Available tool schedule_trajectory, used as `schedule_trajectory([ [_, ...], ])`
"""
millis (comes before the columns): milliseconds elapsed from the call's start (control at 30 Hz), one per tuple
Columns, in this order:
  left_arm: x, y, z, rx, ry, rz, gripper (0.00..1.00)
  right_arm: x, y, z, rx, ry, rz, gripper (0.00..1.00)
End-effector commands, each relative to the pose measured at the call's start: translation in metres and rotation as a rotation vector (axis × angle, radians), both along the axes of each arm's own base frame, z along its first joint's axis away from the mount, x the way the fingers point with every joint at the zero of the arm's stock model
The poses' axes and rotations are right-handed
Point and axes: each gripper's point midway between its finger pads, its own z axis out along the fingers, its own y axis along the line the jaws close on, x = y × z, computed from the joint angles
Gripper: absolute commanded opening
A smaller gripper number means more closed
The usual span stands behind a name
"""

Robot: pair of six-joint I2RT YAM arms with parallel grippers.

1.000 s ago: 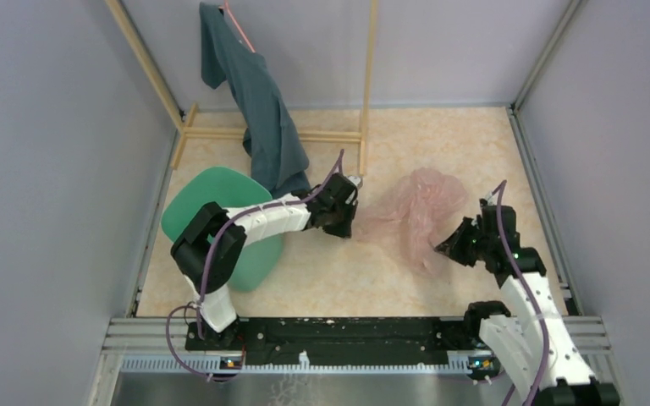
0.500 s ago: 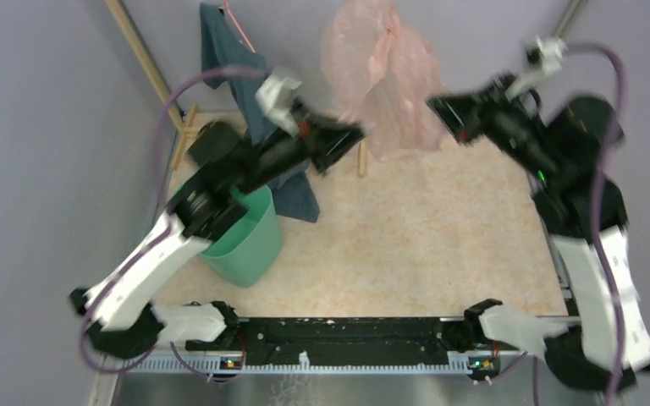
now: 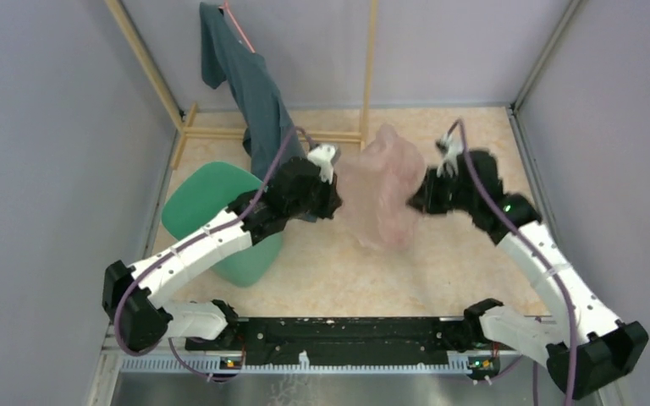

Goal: Put the trash bags into the trash bin

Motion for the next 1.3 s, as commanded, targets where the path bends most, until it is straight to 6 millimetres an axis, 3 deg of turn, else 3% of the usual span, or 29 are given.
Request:
schedule_trajectory([
  [0,0.004,-0.03,0.248,-0.416,-0.443,-0.138,0.0,0.043,0.011,0.277,0.129,-0.659,0.056,0.0],
  [67,-0.027,-0.029,0.307,-0.541,-0.545,-0.256,0.0,0.018,0.009,0.353,0.206,-0.83,0.091,0.0],
  [100,-0.038,-0.025,0.324,-0.591,-0.597,-0.28,0.0,0.005,0.008,0.372,0.238,-0.895,0.113,0.0],
  [133,-0.045,-0.016,0.334,-0.63,-0.64,-0.273,0.0,-0.003,0.008,0.378,0.259,-0.934,0.129,0.0],
  [167,-0.042,-0.008,0.328,-0.644,-0.65,-0.224,0.0,-0.006,0.009,0.37,0.272,-0.939,0.133,0.0],
  [200,-0.029,-0.005,0.295,-0.613,-0.597,-0.147,0.0,-0.003,0.009,0.352,0.272,-0.921,0.127,0.0],
  [267,-0.006,0.002,0.233,-0.533,-0.483,0.0,0.0,0.012,0.013,0.28,0.257,-0.776,0.093,0.0],
  [333,0.005,0.001,0.143,-0.368,-0.296,0.072,0.0,0.021,0.022,0.176,0.231,-0.531,0.087,0.0],
  [400,0.001,0.009,0.065,-0.207,-0.135,0.108,0.0,0.01,0.028,0.085,0.236,-0.315,0.09,0.0],
  [467,0.001,0.021,0.029,-0.142,-0.068,0.173,0.0,0.001,0.025,0.036,0.246,-0.219,0.049,0.0],
  [500,0.001,0.022,0.028,-0.136,-0.073,0.174,0.0,0.001,0.023,0.031,0.245,-0.218,0.038,0.0],
  [533,0.004,0.018,0.038,-0.153,-0.103,0.156,0.0,0.004,0.022,0.037,0.237,-0.24,0.033,0.0],
  [600,0.009,0.007,0.082,-0.205,-0.196,0.098,0.0,0.017,0.021,0.08,0.205,-0.328,0.05,0.0],
  [667,0.011,-0.003,0.15,-0.273,-0.316,0.025,0.0,0.032,0.018,0.15,0.153,-0.447,0.063,0.0],
  [733,-0.002,-0.009,0.229,-0.377,-0.441,-0.071,0.0,0.033,0.014,0.228,0.133,-0.561,0.079,0.0],
  [767,-0.022,-0.012,0.268,-0.455,-0.487,-0.167,0.0,0.026,0.012,0.271,0.155,-0.644,0.091,0.0],
  [800,-0.039,-0.009,0.303,-0.529,-0.544,-0.223,0.0,0.007,0.007,0.329,0.207,-0.771,0.102,0.0],
  [833,-0.056,-0.004,0.328,-0.597,-0.595,-0.272,0.0,-0.009,0.005,0.361,0.25,-0.848,0.113,0.0],
  [900,-0.077,0.012,0.352,-0.7,-0.665,-0.292,0.0,-0.035,0.004,0.391,0.332,-0.949,0.148,0.0],
  [933,-0.074,0.017,0.339,-0.709,-0.651,-0.253,0.0,-0.041,0.005,0.389,0.36,-0.962,0.163,0.0],
  [967,-0.067,0.022,0.323,-0.703,-0.626,-0.192,0.0,-0.04,0.007,0.376,0.372,-0.953,0.166,0.0],
  [1033,-0.041,0.032,0.268,-0.626,-0.533,-0.025,0.0,-0.019,0.011,0.315,0.338,-0.834,0.127,0.0],
  [1100,-0.015,0.042,0.187,-0.454,-0.37,0.147,0.0,0.007,0.012,0.214,0.237,-0.602,0.069,0.0],
  [1167,-0.008,0.053,0.105,-0.242,-0.228,0.222,0.0,0.015,0.008,0.114,0.14,-0.39,0.032,0.0],
  [1233,-0.008,0.065,0.064,-0.138,-0.168,0.269,0.0,0.012,-0.003,0.05,0.064,-0.265,-0.019,0.0],
  [1267,-0.007,0.066,0.061,-0.129,-0.171,0.267,0.0,0.013,-0.009,0.038,0.032,-0.243,-0.045,0.0],
])
